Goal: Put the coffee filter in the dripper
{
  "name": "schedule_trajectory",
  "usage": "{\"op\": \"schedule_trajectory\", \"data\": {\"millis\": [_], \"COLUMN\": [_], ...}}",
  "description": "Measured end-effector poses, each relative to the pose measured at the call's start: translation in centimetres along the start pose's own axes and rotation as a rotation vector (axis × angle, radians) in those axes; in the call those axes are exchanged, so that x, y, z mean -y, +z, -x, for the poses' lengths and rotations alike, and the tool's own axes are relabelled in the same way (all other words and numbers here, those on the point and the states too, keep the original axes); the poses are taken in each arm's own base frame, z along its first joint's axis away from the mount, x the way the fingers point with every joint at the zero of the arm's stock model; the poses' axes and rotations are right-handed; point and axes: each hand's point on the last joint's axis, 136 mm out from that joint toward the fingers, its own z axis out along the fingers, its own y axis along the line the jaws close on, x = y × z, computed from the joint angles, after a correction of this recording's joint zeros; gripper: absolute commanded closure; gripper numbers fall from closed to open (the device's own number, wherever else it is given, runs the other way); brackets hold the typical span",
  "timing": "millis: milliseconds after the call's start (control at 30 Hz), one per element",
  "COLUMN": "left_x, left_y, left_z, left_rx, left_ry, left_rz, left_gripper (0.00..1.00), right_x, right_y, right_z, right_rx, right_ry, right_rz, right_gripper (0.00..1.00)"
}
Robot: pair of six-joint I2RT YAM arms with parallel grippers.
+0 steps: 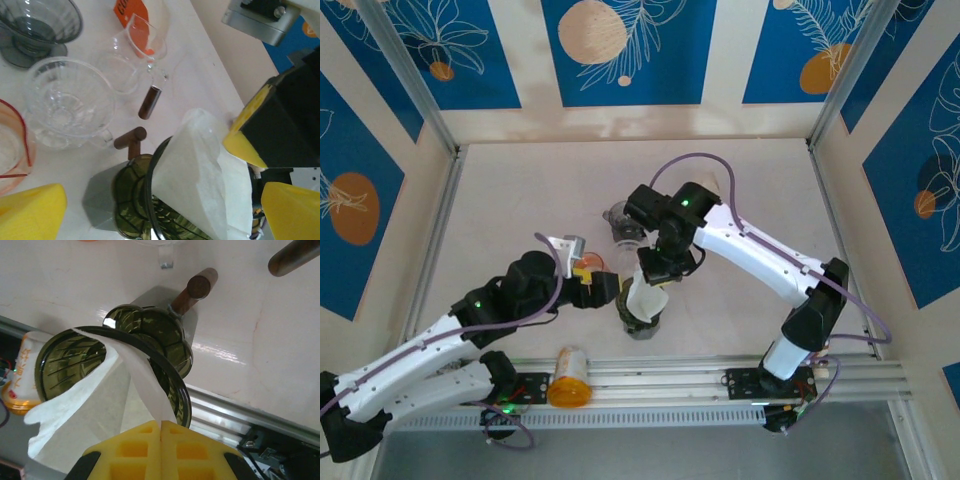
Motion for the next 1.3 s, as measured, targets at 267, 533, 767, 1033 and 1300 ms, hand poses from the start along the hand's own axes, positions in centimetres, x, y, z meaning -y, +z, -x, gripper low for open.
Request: {"op": "schedule_trajectory", "data": {"millis": [267, 533, 767, 1033, 1300], "left_x": [-0.1, -0.7, -1.2, -1.3, -1.1], "left_y": [2.2, 2.4, 2.6, 2.4, 2.4], "left_z": [-2.1, -2.6, -2.8, -2.8, -2.8], "left_rx": [-0.107, -0.128, -0.136, -0.127, -0.128], "left_ry": [-0.007, -0.008, -0.017, -0.04, -0.055], "left_rz": [-0.027, 0.002, 0.021, 0.02, 0.011], "left_gripper": [0.05, 0.19, 0.17, 0.15, 0.14], "right_x": [-0.4, -1.3, -1.1, 0.7, 0.7], "right_y": [0.3, 0.2, -1.4, 0.2, 1.2], "right_z": [0.6, 0.9, -0.3, -1.4, -1.3], "right_rx": [0.053, 0.126, 0.252, 0.299, 0.338], "right_ry": [-0.057, -0.103, -0.15, -0.128, -0.101], "right_rz": [-0.044, -0.049, -0.035, -0.064, -0.024], "right_gripper": [0.95, 0.65, 0.5, 0.45, 0.71]}}
